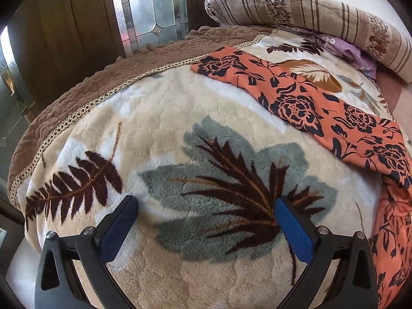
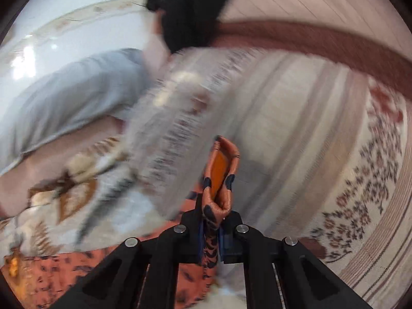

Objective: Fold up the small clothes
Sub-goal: 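Grasp the sleeve cuff with the right gripper and fold it across the shirt body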

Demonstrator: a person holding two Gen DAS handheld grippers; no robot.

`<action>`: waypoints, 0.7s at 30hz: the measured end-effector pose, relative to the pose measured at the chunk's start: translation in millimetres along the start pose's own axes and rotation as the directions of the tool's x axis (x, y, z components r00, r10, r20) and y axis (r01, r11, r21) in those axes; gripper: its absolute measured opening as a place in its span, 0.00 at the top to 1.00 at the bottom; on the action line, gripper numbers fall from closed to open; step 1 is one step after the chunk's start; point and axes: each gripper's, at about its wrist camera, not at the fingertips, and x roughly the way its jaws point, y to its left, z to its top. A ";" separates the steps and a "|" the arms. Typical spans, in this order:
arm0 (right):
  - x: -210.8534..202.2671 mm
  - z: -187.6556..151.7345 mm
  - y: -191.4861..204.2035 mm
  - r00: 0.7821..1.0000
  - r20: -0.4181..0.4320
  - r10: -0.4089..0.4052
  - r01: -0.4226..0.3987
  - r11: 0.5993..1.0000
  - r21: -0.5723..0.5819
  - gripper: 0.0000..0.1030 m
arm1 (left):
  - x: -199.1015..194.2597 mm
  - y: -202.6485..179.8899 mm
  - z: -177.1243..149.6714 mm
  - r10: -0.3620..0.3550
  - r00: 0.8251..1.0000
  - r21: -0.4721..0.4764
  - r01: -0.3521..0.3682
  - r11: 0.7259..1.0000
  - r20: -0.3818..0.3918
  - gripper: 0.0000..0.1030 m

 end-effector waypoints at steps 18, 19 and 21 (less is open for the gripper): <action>-155.5 -223.0 391.7 0.567 -0.362 0.739 -0.803 0.595 -0.043 0.12 | -0.2 2.8 1.3 -0.041 0.999 0.019 0.041 0.999 -0.021 0.00; -138.3 -247.3 398.8 0.560 -0.435 0.705 -0.794 0.607 -0.039 0.11 | -0.2 3.3 1.6 -0.045 0.999 0.020 0.045 0.999 -0.023 0.00; -110.9 -280.2 388.2 0.521 -0.523 0.675 -0.780 0.625 0.029 0.12 | -0.3 3.7 1.8 -0.050 0.998 0.021 0.051 0.998 -0.025 0.00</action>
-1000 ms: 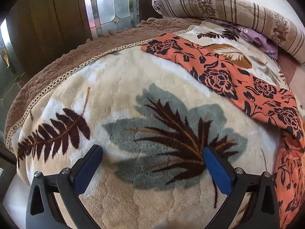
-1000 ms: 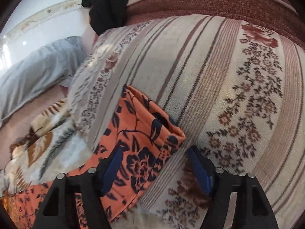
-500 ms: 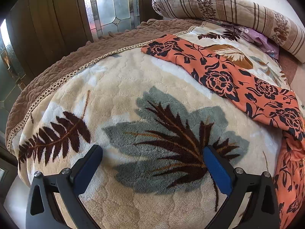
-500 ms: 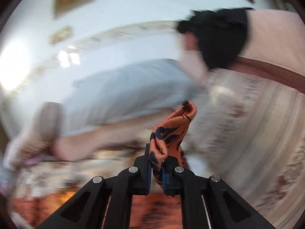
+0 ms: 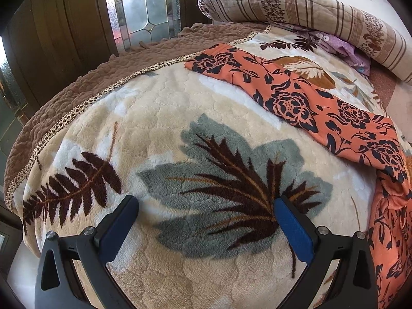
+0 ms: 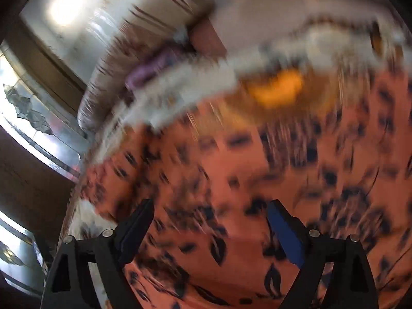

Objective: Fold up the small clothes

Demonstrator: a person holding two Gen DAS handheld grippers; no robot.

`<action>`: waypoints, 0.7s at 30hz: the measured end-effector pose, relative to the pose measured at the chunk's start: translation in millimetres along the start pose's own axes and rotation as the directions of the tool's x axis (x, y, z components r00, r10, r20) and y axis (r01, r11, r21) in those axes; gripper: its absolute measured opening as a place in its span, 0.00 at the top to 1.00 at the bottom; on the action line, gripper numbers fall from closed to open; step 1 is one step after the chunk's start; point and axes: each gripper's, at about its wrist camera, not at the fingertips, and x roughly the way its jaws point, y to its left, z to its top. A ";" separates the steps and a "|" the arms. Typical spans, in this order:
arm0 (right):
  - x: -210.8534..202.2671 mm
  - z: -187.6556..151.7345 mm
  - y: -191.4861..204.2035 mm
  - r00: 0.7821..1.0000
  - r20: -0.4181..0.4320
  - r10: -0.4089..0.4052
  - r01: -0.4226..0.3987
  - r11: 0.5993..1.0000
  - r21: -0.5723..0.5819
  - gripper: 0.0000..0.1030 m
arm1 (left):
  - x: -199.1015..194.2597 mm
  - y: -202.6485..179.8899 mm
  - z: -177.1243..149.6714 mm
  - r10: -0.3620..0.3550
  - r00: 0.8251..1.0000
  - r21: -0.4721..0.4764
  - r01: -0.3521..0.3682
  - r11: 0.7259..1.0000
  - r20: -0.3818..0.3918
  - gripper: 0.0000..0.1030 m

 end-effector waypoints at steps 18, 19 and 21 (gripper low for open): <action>-139.9 -60.2 -91.3 0.973 0.220 -0.064 0.083 0.994 -0.076 0.12 | -101.4 -104.0 -9.9 -0.569 0.822 0.205 0.559 0.803 -0.013 0.00; -135.3 -65.9 -98.6 0.973 0.220 -0.071 0.087 0.994 -0.063 0.12 | -104.9 -127.1 -11.4 -0.621 0.780 0.218 0.620 0.754 -0.071 0.00; -122.5 -73.3 -107.7 0.975 0.207 -0.083 0.095 0.994 -0.048 0.12 | -102.6 -169.5 -14.3 -0.668 0.724 0.214 0.690 0.692 -0.172 0.00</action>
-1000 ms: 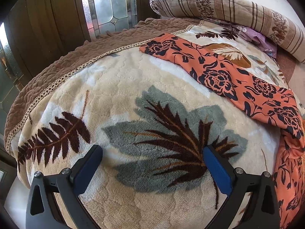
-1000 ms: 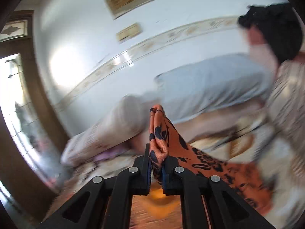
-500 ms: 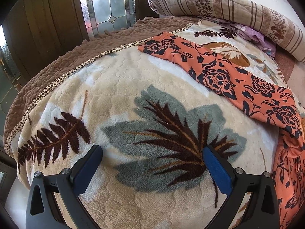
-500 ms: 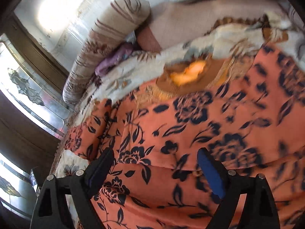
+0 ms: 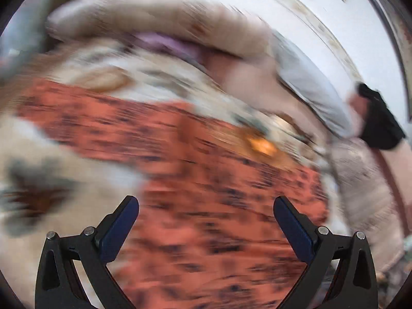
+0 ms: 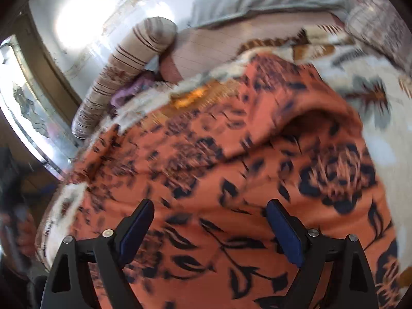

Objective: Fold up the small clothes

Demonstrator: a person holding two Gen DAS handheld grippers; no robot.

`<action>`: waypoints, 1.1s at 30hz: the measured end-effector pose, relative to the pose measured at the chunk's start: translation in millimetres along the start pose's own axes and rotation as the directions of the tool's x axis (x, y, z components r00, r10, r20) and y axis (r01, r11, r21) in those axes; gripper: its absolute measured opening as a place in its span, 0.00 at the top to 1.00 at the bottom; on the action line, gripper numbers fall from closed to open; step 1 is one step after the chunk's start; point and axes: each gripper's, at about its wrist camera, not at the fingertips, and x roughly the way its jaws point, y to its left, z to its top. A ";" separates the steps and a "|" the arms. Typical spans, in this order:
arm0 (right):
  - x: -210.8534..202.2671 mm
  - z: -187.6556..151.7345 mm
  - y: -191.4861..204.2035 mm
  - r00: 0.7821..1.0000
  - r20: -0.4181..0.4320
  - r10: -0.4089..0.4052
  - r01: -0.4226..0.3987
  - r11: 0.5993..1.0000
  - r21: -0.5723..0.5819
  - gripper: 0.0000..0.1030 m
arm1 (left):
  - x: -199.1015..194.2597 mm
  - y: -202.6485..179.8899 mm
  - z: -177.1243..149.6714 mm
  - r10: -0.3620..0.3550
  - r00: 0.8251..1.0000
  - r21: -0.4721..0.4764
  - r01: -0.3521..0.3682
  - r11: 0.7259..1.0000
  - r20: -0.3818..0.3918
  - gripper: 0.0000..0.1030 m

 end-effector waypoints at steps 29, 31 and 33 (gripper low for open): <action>1.7 -1.6 -12.9 0.996 0.028 0.080 -0.081 0.995 0.055 0.11 | 98.0 -0.6 -11.8 0.296 0.935 0.029 -0.296 0.955 -0.194 0.89; 1.5 -1.4 -14.7 0.996 0.027 0.087 -0.089 0.994 0.062 0.11 | 90.7 1.9 -13.2 0.274 0.952 0.026 -0.273 0.962 -0.139 0.87; -0.8 1.5 -13.4 0.997 0.013 0.081 -0.081 0.994 0.066 0.11 | 87.6 2.4 -13.2 0.278 0.950 0.029 -0.276 0.961 -0.145 0.87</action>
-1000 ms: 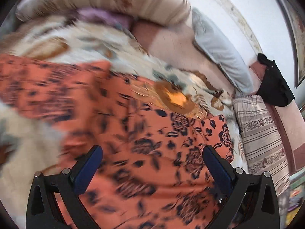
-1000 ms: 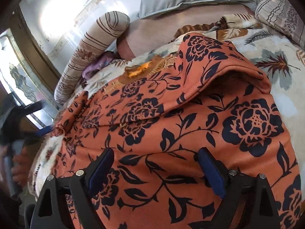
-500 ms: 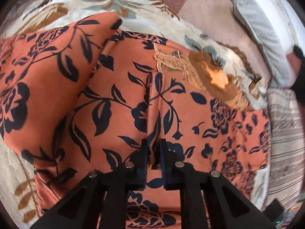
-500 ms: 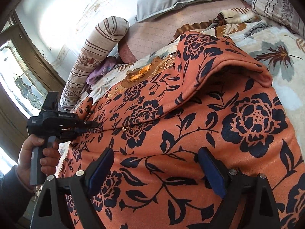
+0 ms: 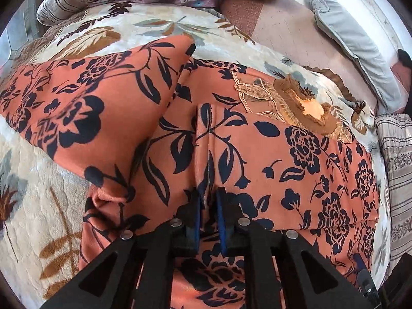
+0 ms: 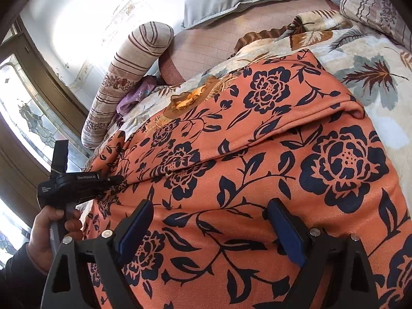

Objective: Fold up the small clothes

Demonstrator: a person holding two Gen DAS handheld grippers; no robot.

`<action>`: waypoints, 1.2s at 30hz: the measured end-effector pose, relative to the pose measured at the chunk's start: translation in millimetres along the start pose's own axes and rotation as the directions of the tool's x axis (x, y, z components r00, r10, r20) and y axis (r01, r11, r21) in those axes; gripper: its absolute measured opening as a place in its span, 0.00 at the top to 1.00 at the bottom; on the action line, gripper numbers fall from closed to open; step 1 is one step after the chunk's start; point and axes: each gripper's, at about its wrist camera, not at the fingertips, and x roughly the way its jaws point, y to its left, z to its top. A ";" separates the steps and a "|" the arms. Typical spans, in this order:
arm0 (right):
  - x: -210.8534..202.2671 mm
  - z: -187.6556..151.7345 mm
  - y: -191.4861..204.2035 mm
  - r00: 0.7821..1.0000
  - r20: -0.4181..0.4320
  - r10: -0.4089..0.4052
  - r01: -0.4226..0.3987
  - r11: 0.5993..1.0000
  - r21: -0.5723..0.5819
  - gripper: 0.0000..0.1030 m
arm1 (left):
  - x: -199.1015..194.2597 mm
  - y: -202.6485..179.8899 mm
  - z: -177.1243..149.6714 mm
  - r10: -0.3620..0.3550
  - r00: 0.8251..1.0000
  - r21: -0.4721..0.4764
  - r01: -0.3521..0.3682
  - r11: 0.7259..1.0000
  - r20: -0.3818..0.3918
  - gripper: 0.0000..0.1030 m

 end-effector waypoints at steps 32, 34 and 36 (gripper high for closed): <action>51.4 185.0 -129.8 0.997 0.076 0.015 -0.043 0.921 0.388 0.07 | 1.3 -0.8 0.1 -0.063 0.998 0.043 0.063 0.997 -0.013 0.76; 68.3 172.7 -144.6 0.999 0.000 -0.041 0.036 0.892 0.451 0.08 | -3.1 -3.4 2.9 -0.089 0.995 0.062 0.092 0.994 -0.050 0.62; 46.1 175.4 -121.5 0.996 0.052 -0.077 0.048 0.908 0.415 0.08 | -17.9 -0.2 8.6 -0.122 0.992 0.064 0.124 0.990 -0.033 0.51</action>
